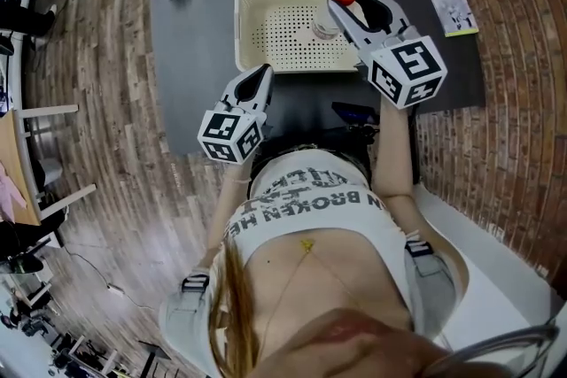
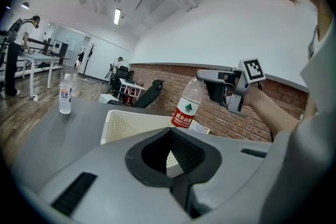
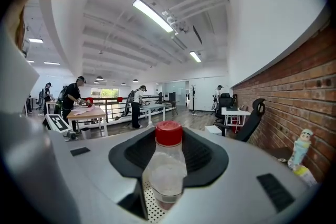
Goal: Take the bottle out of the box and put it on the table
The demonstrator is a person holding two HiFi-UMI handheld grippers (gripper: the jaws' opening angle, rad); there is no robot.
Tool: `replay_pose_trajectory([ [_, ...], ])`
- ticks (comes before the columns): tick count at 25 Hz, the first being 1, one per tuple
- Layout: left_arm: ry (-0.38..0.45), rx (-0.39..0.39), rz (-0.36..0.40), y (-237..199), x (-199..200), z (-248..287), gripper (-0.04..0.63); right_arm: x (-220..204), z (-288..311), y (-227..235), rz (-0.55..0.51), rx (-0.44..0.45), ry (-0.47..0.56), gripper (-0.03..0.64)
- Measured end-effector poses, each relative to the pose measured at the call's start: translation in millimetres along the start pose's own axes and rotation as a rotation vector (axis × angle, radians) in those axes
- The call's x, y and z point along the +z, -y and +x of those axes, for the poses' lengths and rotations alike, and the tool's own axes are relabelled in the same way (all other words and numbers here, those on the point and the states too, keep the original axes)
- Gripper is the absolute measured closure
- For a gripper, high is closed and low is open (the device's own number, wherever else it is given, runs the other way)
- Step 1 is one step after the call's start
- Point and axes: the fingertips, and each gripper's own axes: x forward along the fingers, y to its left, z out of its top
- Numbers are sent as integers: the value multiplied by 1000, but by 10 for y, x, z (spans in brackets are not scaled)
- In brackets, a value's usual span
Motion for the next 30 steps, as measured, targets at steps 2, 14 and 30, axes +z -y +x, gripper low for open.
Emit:
replay_pose_trajectory([
  [2, -2, 10, -6, 73, 11, 76, 591, -14, -74, 136, 5, -3, -4, 465],
  [14, -18, 33, -22, 512, -11, 561, 591, -67, -536, 907, 6, -47, -5, 465],
  [30, -21, 56, -32, 889, -87, 950, 591, -192, -1174, 1747, 19, -138, 12, 465],
])
